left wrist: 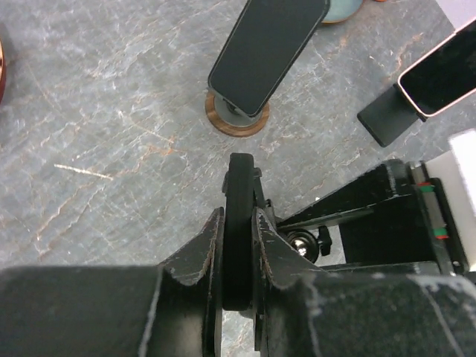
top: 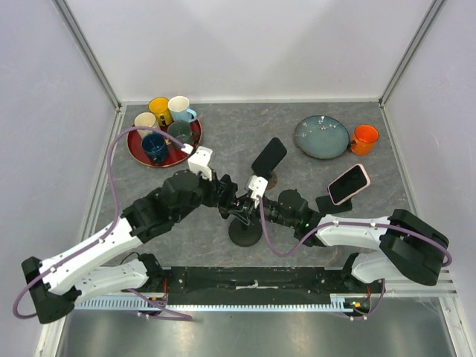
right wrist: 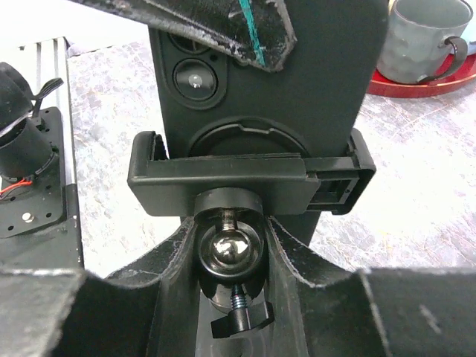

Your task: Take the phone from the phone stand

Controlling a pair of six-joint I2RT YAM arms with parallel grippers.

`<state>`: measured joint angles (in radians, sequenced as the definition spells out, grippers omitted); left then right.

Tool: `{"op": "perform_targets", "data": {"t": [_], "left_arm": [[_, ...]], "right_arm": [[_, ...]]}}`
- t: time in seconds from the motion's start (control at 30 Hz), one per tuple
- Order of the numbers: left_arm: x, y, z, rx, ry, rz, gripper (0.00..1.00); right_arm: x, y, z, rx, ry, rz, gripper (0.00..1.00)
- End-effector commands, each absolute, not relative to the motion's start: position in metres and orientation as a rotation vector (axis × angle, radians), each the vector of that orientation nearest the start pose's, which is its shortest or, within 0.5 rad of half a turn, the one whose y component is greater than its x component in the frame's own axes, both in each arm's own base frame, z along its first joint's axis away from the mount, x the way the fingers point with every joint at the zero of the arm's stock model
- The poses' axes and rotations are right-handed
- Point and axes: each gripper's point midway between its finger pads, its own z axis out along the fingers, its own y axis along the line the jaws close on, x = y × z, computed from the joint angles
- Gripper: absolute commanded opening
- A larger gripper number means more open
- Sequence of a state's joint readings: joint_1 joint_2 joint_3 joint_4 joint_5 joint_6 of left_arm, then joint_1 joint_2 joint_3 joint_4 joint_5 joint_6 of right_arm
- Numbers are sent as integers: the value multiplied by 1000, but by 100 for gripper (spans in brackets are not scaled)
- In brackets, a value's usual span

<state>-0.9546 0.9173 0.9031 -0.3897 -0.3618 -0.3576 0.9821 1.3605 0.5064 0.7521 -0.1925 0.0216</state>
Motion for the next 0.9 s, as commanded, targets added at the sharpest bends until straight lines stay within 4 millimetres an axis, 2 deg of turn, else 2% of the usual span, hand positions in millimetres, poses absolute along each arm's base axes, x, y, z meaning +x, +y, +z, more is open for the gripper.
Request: {"op": "perform_targets", "data": {"t": [0.0, 0.23, 0.4, 0.6, 0.8, 0.87], "left_arm": [[256, -161, 298, -34, 1795, -416, 2], [258, -143, 301, -100, 1777, -392, 2], [259, -144, 302, -73, 1773, -381, 2], [261, -144, 293, -40, 1799, -337, 2], [264, -134, 286, -18, 1838, -229, 2], [266, -127, 278, -7, 1874, -153, 2]], "right_arm": [[195, 326, 89, -1007, 1734, 803, 0], [195, 327, 86, -1022, 1739, 810, 0], [196, 327, 86, -1018, 1742, 807, 0], [199, 325, 88, -998, 1742, 791, 0], [200, 324, 93, -988, 1730, 789, 0], [200, 324, 96, -981, 1722, 789, 0]]}}
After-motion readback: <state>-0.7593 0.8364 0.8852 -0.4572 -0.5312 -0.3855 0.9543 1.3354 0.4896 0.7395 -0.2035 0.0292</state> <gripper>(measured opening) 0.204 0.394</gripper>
